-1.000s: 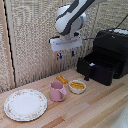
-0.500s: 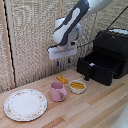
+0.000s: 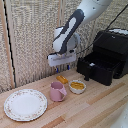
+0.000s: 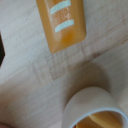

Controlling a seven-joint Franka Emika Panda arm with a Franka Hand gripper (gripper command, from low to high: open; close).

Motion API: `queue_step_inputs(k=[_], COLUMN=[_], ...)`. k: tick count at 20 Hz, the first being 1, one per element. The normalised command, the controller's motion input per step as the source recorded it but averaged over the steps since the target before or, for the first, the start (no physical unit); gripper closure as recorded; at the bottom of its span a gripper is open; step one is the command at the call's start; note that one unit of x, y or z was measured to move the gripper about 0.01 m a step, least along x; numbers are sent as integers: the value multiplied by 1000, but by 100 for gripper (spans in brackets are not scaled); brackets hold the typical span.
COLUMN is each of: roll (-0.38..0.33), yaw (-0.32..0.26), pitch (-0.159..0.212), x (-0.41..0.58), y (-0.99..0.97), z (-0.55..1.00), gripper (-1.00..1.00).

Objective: Extend the gripper towards the air fryer handle. Grasp the air fryer handle and pull it to open the air fryer. Release the air fryer handle and move the gripper to the bread. Grasp the bread with the gripper and move it to the air fryer basket. Release the bread inside the air fryer and retract the gripper.

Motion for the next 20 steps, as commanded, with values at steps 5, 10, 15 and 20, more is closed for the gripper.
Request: queue_step_inputs(k=[5, 10, 15, 20], roll=[0, -21, -87, -61], yaw=[24, 49, 123, 114], pitch=[0, 26, 82, 92], x=[166, 165, 169, 161], y=[-50, -22, -6, 65], z=[-290, -261, -237, -222], gripper=[-100, -100, -100, 100])
